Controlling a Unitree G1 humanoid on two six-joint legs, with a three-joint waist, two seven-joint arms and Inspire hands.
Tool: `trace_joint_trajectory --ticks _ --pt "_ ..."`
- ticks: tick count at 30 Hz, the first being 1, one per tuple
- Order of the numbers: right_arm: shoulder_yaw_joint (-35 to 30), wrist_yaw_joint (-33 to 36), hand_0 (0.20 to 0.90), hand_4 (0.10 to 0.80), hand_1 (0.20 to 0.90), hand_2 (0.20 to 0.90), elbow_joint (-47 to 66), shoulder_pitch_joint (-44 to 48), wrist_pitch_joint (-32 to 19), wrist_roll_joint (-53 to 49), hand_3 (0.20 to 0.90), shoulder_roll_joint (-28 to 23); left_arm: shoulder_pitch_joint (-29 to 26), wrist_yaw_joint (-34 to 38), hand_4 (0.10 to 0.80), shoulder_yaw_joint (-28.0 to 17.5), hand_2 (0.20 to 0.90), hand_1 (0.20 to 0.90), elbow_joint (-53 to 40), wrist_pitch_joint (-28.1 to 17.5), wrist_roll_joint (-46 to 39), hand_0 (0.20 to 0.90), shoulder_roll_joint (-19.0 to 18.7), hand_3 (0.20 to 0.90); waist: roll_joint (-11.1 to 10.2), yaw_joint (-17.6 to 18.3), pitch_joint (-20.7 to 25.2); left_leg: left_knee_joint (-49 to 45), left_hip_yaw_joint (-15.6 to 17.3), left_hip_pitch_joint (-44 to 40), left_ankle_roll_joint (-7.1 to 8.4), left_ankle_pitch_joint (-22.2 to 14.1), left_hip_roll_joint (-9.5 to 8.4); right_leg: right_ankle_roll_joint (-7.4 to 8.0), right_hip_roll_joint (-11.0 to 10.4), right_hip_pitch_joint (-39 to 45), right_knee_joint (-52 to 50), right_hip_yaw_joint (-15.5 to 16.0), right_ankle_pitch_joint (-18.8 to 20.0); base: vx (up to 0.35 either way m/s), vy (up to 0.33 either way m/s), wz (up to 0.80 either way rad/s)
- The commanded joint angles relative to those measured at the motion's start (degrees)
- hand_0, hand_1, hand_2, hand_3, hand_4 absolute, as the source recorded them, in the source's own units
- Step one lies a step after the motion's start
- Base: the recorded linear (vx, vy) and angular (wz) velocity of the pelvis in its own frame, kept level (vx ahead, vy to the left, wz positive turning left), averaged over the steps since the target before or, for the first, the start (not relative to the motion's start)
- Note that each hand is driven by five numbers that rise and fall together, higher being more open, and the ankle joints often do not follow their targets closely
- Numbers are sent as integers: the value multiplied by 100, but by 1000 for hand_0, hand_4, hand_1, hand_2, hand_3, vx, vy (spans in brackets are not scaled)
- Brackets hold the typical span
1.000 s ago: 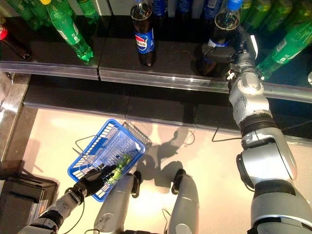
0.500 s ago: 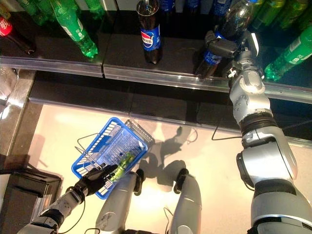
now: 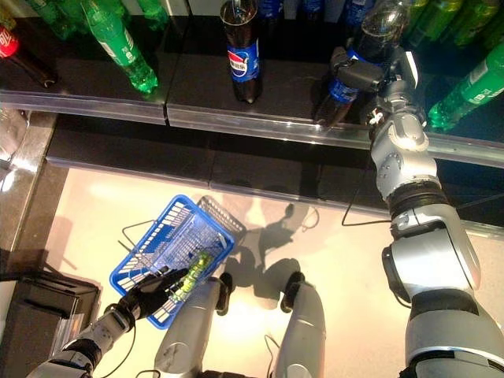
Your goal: Pick up the drink and place into the basket.
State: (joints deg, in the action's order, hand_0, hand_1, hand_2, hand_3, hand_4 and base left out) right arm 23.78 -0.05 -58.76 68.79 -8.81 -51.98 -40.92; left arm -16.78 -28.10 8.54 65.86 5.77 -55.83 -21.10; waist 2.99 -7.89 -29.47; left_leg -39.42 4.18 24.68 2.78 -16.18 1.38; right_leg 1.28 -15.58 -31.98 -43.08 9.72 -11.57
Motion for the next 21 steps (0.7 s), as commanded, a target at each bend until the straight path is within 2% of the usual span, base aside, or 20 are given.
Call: trace_joint_trajectory --ticks 1,4,10,14,21 --pt "-171 -315 300 100 300 300 590 418 -917 -34 200 -108 828 -380 100 577 300 300 -222 10 204 300 -305 200 -170 -93 471 755 -188 -298 212 324 269 567 -43 464 955 -264 416 0 0 0" --pt "-205 -260 300 100 300 300 853 268 -969 28 200 -53 843 -344 100 527 300 300 -280 -25 177 300 -299 200 -214 -84 563 1180 -189 -551 204 521 257 578 -18 706 1374 -196 562 16 -45 -2" --pt "-511 -275 300 100 300 300 1684 -404 -993 365 200 -30 985 -286 100 298 300 300 -494 -124 219 300 -269 200 -349 -81 1033 2672 -127 -1507 186 1132 152 645 113 1892 2999 144 1065 58 -67 -1" --pt "-765 -259 300 100 300 300 2490 -1120 -765 538 200 -19 1058 -366 100 -2 300 300 -765 -6 211 300 -319 200 -420 -47 1586 3792 59 -2263 266 1561 234 735 258 2790 4025 309 1367 134 -49 -2" --pt "-1119 -215 300 100 300 300 3552 -2059 -571 716 200 89 1119 -474 100 -52 300 300 -1239 -22 11 300 -185 200 -465 -39 2093 4423 308 -2654 385 1804 370 826 306 3378 4735 599 1619 67 -21 12"
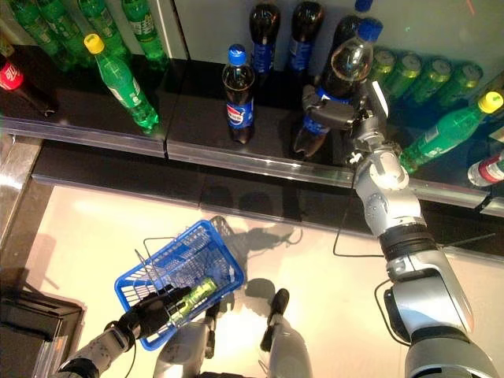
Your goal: Pick up the drink and place into the basket.
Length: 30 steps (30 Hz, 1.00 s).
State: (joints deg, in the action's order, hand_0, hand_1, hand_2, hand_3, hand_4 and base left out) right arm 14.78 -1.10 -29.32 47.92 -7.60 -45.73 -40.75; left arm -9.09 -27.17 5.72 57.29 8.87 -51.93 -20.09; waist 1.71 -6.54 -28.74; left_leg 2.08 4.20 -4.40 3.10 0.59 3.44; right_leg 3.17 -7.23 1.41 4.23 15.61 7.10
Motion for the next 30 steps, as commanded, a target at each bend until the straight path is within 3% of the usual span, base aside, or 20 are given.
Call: trace_joint_trajectory --ticks 1,15,21,30 --pt "-276 -99 300 100 300 300 767 -97 -656 147 200 98 361 -581 100 247 300 300 -470 -354 -420 300 -247 200 -341 -174 2071 292 325 240 363 130 172 647 -535 62 38 35 -235 -18 4 15" --pt "-626 -89 300 100 300 300 1673 -1167 -680 485 200 497 499 -1163 100 218 300 300 -1586 -773 -820 300 -35 200 -395 -216 2375 292 392 119 378 72 244 667 -558 241 77 191 -251 -30 14 7" --pt "-721 -8 300 100 300 300 1893 -1580 -800 496 200 558 614 -1427 100 351 300 300 -2439 -674 -854 300 -193 200 -400 -306 2422 292 330 81 373 61 248 679 -583 341 77 332 -261 -18 1 8" --pt "-633 9 300 100 300 300 1958 -1775 -985 491 200 604 609 -1237 100 534 300 300 -3679 -235 -1222 300 -513 200 -385 -390 2488 292 254 6 364 23 240 705 -604 471 77 503 -278 -7 3 22"
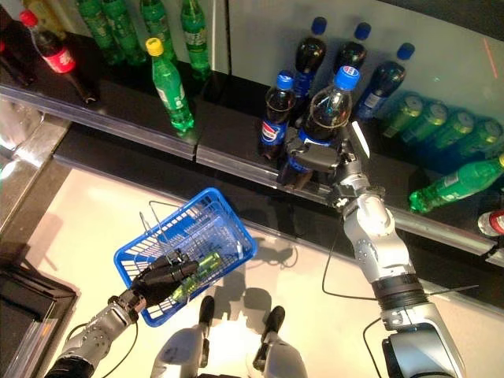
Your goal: Pick up the drink and place into the basket.
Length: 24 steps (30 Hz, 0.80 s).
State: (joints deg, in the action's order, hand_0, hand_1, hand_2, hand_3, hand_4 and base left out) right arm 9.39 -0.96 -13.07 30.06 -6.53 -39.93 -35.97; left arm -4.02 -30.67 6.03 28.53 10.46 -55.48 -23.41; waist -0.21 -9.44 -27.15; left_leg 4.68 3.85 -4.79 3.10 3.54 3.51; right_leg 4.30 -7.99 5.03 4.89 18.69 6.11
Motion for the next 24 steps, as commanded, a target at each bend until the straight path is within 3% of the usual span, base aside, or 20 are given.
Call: trace_joint_trajectory --ticks 1,12,24 --pt "-100 15 300 100 300 300 348 -16 -1103 -50 200 129 112 -876 100 515 300 300 -930 -358 -911 300 -194 200 -193 -111 2333 32 270 40 362 -279 230 592 -530 122 11 215 -183 -4 21 12" --pt "193 194 300 100 300 300 706 -497 -1391 619 200 264 157 -735 100 791 300 300 -2699 -134 -1507 300 -314 200 -196 -281 2341 32 64 -11 310 -309 167 600 -543 268 8 439 -198 7 10 26" --pt "687 380 300 100 300 300 1050 -582 -1434 1281 200 432 -2 -863 100 1087 300 300 -3809 -34 -1883 300 -195 200 -210 -425 2362 32 -109 -55 260 -346 101 604 -556 360 -31 532 -235 11 5 12"
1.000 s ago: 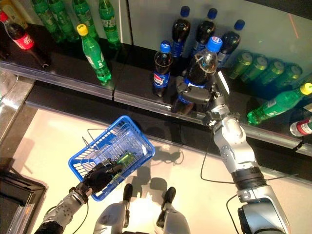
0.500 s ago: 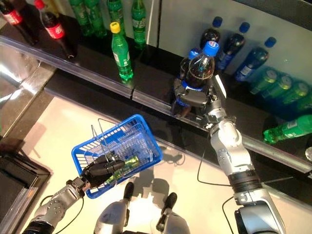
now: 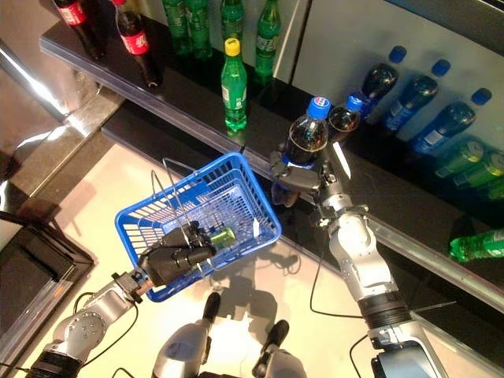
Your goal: Pick up the drink and place into the basket.
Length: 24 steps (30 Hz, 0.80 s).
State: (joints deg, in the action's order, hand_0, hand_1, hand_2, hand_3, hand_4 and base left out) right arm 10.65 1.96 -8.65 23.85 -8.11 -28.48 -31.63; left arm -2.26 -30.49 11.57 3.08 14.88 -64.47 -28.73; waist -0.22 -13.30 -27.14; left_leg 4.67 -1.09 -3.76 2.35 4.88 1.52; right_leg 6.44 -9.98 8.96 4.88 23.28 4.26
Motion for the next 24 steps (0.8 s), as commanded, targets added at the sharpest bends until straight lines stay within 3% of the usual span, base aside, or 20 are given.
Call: trace_joint_trajectory --ticks 1,16,24 --pt "630 111 300 100 300 300 637 34 -1262 179 200 15 -188 -938 100 578 300 300 -1358 -448 -982 300 343 200 -213 -53 2366 33 375 -164 332 -487 296 389 -354 -30 -35 79 -52 24 -2 4" --pt "1443 147 300 100 300 300 945 133 -1034 633 200 267 -384 -1072 100 1053 300 300 -1933 -403 -713 300 526 200 -226 -120 2408 33 400 -184 280 -500 262 402 -349 -13 -78 70 -80 13 -2 4" --pt "1972 323 300 100 300 300 786 175 -844 1678 200 194 -481 -1168 100 1232 300 300 -2193 -556 -676 300 570 200 -247 -164 2423 33 438 -173 279 -486 271 404 -350 -18 -93 88 -90 0 0 0"
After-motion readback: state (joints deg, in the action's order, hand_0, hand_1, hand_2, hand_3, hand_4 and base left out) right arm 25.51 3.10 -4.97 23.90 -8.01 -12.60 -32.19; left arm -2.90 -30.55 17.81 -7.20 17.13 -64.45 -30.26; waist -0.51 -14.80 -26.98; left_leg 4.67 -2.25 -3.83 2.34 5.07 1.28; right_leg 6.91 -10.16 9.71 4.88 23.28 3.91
